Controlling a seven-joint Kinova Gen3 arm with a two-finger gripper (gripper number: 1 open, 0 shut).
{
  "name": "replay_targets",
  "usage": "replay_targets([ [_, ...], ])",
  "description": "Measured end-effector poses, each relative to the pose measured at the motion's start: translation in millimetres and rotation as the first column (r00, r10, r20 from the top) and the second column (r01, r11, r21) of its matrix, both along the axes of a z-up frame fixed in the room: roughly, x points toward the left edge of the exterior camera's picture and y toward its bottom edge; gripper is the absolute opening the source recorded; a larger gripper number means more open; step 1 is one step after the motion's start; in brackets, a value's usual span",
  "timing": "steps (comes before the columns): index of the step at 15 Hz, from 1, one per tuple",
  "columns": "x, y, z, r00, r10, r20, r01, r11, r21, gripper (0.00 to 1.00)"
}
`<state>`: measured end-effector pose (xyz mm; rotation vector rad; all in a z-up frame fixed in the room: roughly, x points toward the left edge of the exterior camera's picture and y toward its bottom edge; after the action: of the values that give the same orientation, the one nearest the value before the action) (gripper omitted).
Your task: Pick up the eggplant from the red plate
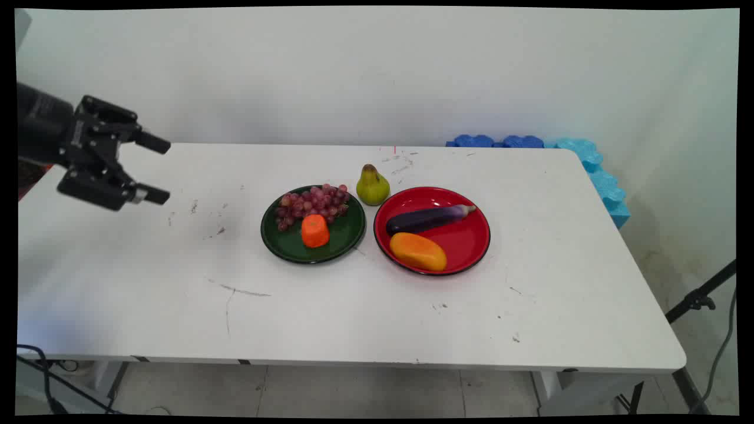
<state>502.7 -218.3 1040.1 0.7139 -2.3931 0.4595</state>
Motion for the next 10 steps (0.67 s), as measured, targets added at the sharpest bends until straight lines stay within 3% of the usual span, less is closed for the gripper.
replay_targets([
  [4,-13,-18,8,1.000,0.024,-0.010,-0.024,1.000,-0.010,1.00],
  [10,-64,-80,20,0.999,0.046,-0.022,-0.046,0.999,0.017,1.00],
])
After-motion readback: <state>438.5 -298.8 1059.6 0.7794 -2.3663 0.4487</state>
